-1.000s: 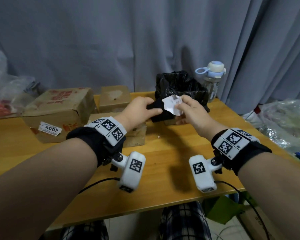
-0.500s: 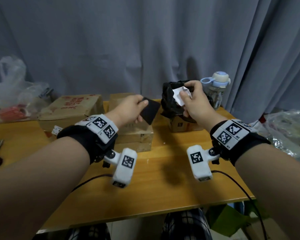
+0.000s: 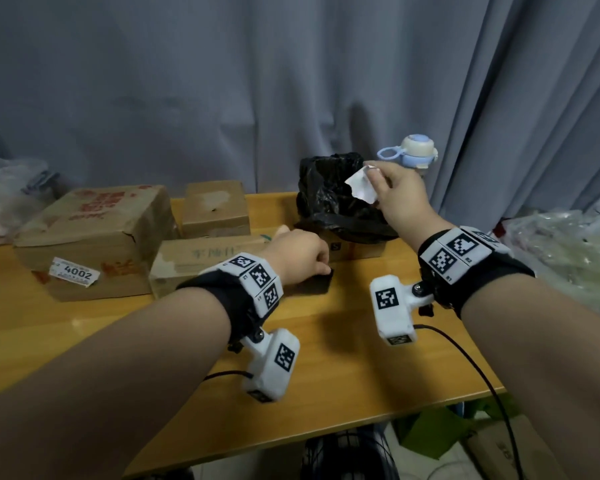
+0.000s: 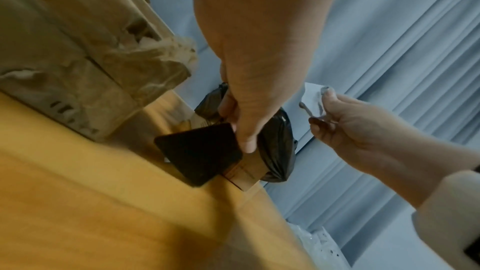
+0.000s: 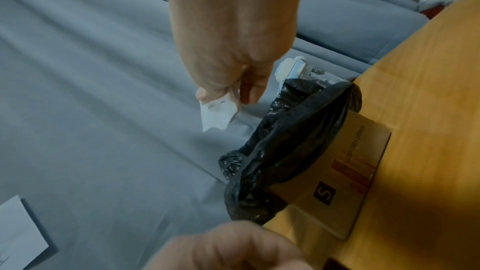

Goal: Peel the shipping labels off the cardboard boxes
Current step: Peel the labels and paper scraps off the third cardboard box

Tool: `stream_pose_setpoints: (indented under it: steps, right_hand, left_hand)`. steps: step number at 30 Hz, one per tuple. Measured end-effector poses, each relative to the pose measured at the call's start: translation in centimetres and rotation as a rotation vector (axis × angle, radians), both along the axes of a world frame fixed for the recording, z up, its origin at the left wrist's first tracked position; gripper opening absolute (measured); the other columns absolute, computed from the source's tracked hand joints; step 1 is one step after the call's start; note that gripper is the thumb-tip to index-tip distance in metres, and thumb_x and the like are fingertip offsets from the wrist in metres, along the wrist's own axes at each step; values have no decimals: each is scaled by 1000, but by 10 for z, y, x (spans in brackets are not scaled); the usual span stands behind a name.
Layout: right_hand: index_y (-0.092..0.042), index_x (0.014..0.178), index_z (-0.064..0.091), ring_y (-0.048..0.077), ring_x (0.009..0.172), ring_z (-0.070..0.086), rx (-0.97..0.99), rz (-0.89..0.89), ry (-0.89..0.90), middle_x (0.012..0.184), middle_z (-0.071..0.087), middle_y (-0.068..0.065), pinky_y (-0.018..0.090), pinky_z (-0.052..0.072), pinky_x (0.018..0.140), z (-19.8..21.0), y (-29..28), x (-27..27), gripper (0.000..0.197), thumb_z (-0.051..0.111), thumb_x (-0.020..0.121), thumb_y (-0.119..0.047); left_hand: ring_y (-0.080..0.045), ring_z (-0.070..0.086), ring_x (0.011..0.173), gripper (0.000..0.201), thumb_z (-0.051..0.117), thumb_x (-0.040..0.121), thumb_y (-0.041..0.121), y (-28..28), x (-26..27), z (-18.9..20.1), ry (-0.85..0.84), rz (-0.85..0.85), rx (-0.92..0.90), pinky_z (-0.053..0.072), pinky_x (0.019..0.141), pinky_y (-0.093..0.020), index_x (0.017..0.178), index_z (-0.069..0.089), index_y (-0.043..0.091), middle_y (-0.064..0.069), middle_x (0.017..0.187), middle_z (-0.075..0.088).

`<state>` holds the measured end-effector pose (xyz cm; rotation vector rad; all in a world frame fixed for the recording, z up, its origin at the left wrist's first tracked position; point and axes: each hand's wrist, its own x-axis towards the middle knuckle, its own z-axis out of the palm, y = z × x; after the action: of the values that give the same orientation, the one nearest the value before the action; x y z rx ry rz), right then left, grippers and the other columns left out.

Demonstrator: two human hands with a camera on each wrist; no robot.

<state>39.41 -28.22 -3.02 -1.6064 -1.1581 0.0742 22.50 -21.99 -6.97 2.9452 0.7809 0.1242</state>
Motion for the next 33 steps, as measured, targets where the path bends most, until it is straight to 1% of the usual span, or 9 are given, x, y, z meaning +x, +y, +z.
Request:
stream_pose_setpoints:
  steps: [3, 7, 9, 12, 17, 19, 22, 28, 33]
  right_hand:
    - [-18, 93, 50, 11, 76, 54, 16, -30, -10, 90, 59, 2, 25, 44, 69, 2, 3, 10, 13, 61, 88, -23]
    - [-25, 70, 49, 14, 55, 58, 24, -20, -40, 90, 58, 17, 18, 47, 45, 17, 16, 22, 24, 70, 82, -24]
    - [-26, 68, 49, 8, 46, 53, 14, -71, -69, 74, 58, 6, 21, 45, 45, 26, 27, 26, 25, 70, 82, -27]
    - [-19, 78, 47, 17, 60, 52, 9, -118, -97, 67, 50, -5, 33, 47, 60, 34, 45, 32, 26, 72, 80, -26]
    - [-10, 77, 52, 20, 44, 54, -232, -79, -233, 63, 53, 4, 27, 46, 40, 36, 68, 38, 24, 70, 83, -24]
    - [-12, 67, 51, 21, 45, 56, -370, -87, -242, 59, 56, 8, 26, 49, 47, 37, 76, 43, 27, 69, 83, -24]
    - [-9, 66, 57, 27, 65, 64, -447, -76, -237, 78, 68, 19, 36, 56, 72, 29, 86, 53, 23, 66, 85, -16]
    - [0, 104, 69, 28, 106, 61, -526, -19, -363, 111, 68, 15, 25, 43, 88, 11, 88, 60, 24, 49, 90, -3]
    - [-14, 88, 68, 22, 86, 65, -466, -49, -343, 91, 71, 10, 24, 45, 75, 9, 89, 58, 9, 63, 83, -8]
  left_hand:
    - [-16, 59, 77, 33, 51, 90, 48, 7, 2, 8, -143, -10, -29, 49, 79, -36, 89, 67, 19, 1, 83, 67]
    - [-16, 53, 68, 38, 45, 94, 44, 19, 1, 33, -374, 3, 44, 44, 63, -34, 79, 62, 13, 1, 73, 60]
    - [-16, 51, 67, 38, 45, 96, 40, 29, 2, 42, -458, 20, 54, 37, 61, -31, 80, 61, 11, 0, 72, 58]
    - [-15, 50, 68, 34, 44, 96, 38, 43, 6, 48, -488, 44, 30, 34, 62, -28, 83, 61, 11, 3, 73, 56]
    - [-17, 55, 81, 27, 46, 96, 35, 61, 21, 55, -475, 69, 13, 44, 72, -31, 94, 64, 15, 1, 89, 61]
    - [-19, 57, 87, 25, 48, 95, 33, 66, 26, 57, -474, 59, 5, 46, 77, -31, 98, 65, 15, -1, 95, 63]
    - [-20, 58, 91, 25, 48, 95, 33, 72, 33, 58, -483, 47, 9, 45, 78, -30, 101, 65, 16, -2, 99, 63]
    - [-19, 58, 92, 26, 48, 95, 34, 81, 39, 55, -486, 60, -17, 47, 81, -33, 103, 65, 16, -2, 102, 63]
    - [-17, 57, 90, 25, 47, 96, 32, 82, 37, 56, -515, 79, -18, 42, 76, -26, 102, 64, 15, -1, 101, 63]
